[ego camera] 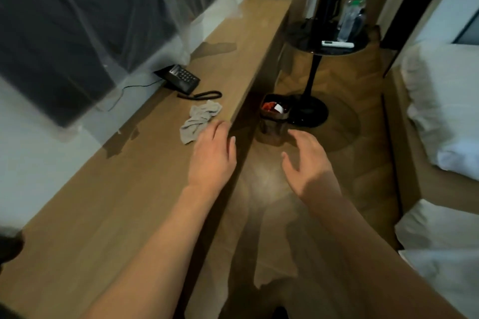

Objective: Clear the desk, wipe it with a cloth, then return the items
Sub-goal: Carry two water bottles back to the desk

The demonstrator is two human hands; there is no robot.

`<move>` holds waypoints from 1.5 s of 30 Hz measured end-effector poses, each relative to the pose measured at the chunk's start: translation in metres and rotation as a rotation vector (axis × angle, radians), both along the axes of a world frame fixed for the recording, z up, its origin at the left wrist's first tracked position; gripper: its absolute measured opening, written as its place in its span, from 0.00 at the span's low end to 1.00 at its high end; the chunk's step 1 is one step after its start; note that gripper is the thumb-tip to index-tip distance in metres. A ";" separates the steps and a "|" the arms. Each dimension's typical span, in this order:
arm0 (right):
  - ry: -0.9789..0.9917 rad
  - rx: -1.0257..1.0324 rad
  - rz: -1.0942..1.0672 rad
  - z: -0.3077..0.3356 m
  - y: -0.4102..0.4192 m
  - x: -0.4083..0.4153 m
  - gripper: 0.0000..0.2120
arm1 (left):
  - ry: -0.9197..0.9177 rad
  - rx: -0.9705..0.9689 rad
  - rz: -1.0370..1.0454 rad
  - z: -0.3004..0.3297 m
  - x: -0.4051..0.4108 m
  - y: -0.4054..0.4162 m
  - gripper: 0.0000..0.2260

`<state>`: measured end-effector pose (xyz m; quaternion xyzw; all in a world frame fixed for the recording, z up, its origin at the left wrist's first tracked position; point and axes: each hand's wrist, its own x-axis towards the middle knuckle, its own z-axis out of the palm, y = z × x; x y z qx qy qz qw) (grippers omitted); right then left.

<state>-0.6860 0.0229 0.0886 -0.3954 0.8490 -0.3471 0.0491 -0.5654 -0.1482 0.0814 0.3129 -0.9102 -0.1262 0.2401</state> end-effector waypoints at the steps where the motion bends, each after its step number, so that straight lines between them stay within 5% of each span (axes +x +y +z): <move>1: -0.004 0.003 -0.026 0.000 0.013 -0.019 0.25 | 0.005 -0.002 -0.020 0.002 -0.022 0.009 0.18; 15: -0.033 -0.006 -0.303 0.011 0.067 -0.201 0.23 | 0.013 -0.018 -0.275 0.003 -0.258 0.053 0.16; 45: -0.052 0.017 -0.303 -0.017 -0.132 -0.726 0.23 | 0.045 -0.011 -0.340 -0.021 -0.786 -0.151 0.15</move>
